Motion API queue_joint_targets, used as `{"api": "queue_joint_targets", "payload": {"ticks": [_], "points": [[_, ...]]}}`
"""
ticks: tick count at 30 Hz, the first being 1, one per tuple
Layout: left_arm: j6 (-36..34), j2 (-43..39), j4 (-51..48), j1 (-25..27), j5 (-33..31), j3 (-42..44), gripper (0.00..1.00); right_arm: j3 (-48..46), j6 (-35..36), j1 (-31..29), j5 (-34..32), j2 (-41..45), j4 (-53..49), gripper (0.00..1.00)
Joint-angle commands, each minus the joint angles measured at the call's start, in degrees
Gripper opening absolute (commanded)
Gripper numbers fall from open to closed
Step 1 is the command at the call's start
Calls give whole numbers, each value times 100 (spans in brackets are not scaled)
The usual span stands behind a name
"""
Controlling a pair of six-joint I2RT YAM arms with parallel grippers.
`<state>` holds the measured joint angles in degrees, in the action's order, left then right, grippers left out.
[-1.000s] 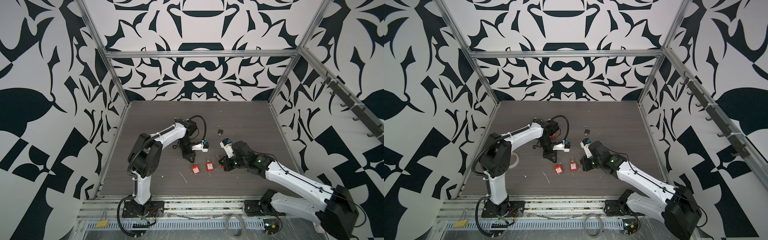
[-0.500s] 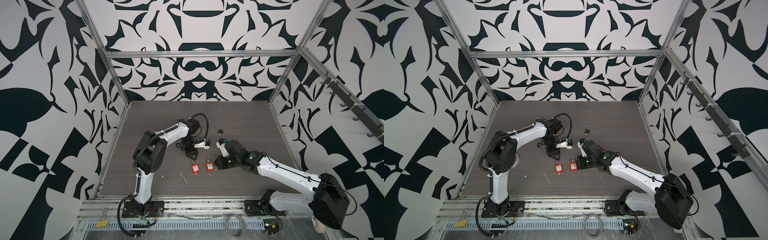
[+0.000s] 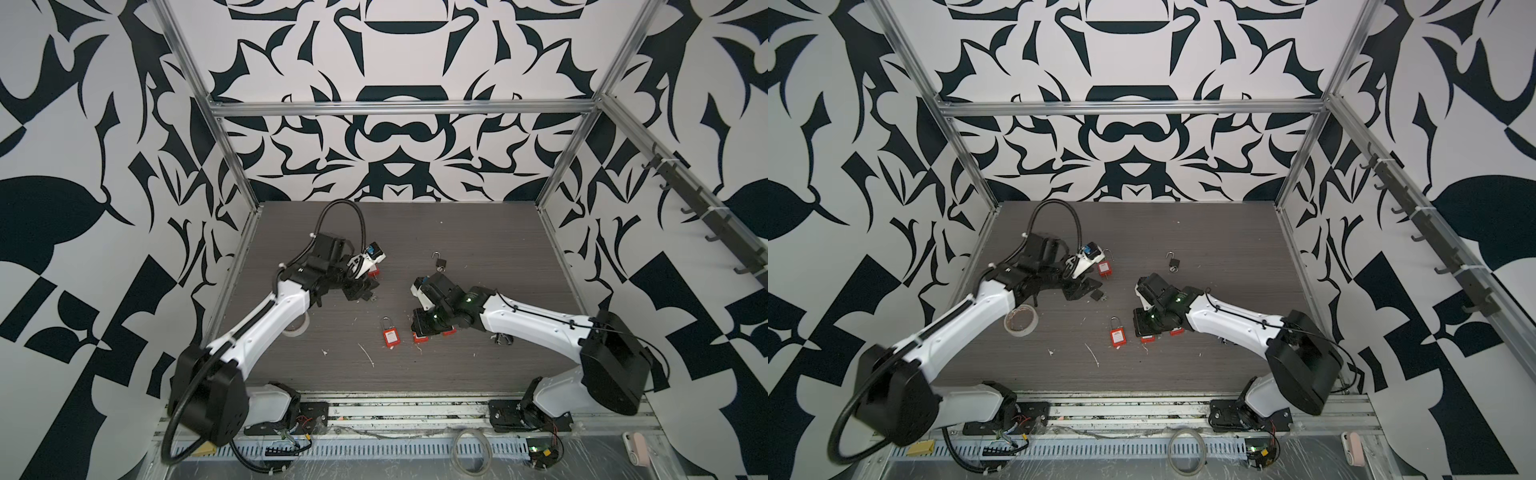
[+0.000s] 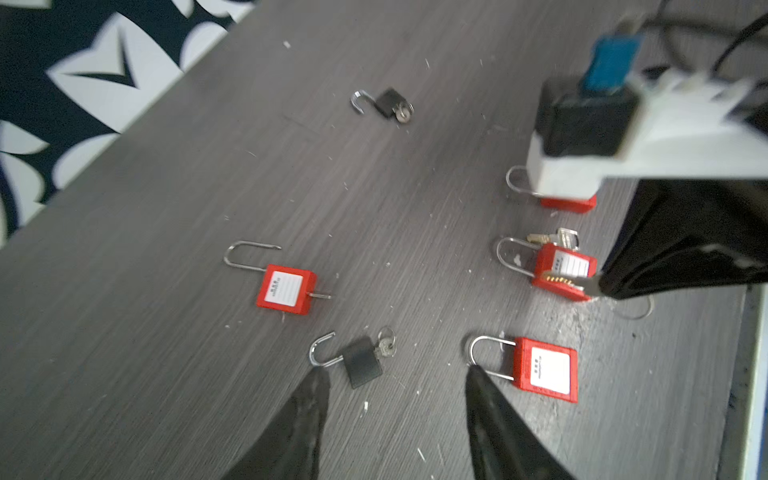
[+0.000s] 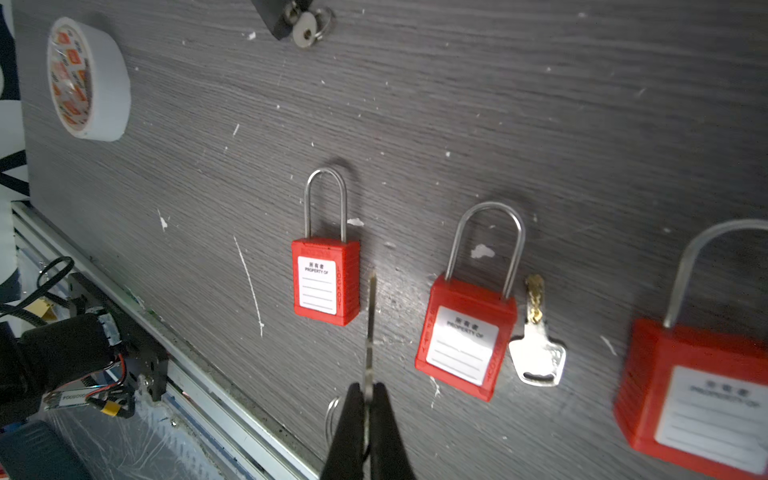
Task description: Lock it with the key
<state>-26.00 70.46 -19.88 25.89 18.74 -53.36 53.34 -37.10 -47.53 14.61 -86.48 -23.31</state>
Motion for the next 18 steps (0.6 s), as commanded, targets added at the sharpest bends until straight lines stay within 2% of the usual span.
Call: {"api": "queue_joint_targets", "payload": {"ticks": [1, 6, 8, 12, 14, 18], "points": [[911, -692, 998, -86, -225, 645, 60, 339, -32, -38, 136, -329, -195, 4], [1581, -1561, 1518, -93, -704, 1380, 64, 608, -12, -54, 253, -830, -248, 7], [1843, -1786, 1513, -93, -713, 1469, 68, 779, 41, -80, 262, -1006, -363, 7], [2207, -2113, 1553, -93, -480, 1572, 70, 1004, 86, -106, 296, -1342, -526, 12], [2215, -2208, 1586, -93, -355, 1602, 70, 1125, 101, -110, 300, -1475, -622, 23], [2398, -2367, 1596, -101, -287, 1592, 71, 1448, 308, -265, 86, -1516, -881, 38]]}}
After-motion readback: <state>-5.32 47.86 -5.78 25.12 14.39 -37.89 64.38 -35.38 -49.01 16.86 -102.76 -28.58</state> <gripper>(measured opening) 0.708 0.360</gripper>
